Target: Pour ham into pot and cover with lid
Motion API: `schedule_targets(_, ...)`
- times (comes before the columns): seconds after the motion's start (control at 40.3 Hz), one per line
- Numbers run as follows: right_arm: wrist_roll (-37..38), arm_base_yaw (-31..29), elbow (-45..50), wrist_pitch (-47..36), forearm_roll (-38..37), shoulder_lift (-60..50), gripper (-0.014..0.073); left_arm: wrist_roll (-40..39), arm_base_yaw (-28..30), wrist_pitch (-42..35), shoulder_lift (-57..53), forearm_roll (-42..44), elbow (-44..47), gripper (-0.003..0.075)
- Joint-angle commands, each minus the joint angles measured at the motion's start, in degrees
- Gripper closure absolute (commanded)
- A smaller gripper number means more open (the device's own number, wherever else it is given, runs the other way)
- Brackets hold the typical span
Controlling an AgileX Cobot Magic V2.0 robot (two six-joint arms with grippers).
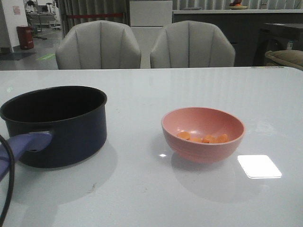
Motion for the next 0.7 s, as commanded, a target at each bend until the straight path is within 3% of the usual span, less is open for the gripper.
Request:
schedule_targets(0.0,-0.4,-0.2,-0.3,-4.3,-0.5,-1.1,0.0445,-0.1,-1.0,-5.1,-7.6,-1.9,1.8,0.0134)
schedule_targets(0.298,-0.4,-0.2,-0.3,-4.3,-0.5,-1.1,0.0445,-0.1,-6.0,-20.1,-29.5,-5.4,18.7,0.0135)
schedule_targets(0.671,-0.4,-0.2,-0.3,-4.2,-0.5,-1.1,0.0445,-0.3,-12.4,-32.3,-56.6,-6.1,39.5,0.0135)
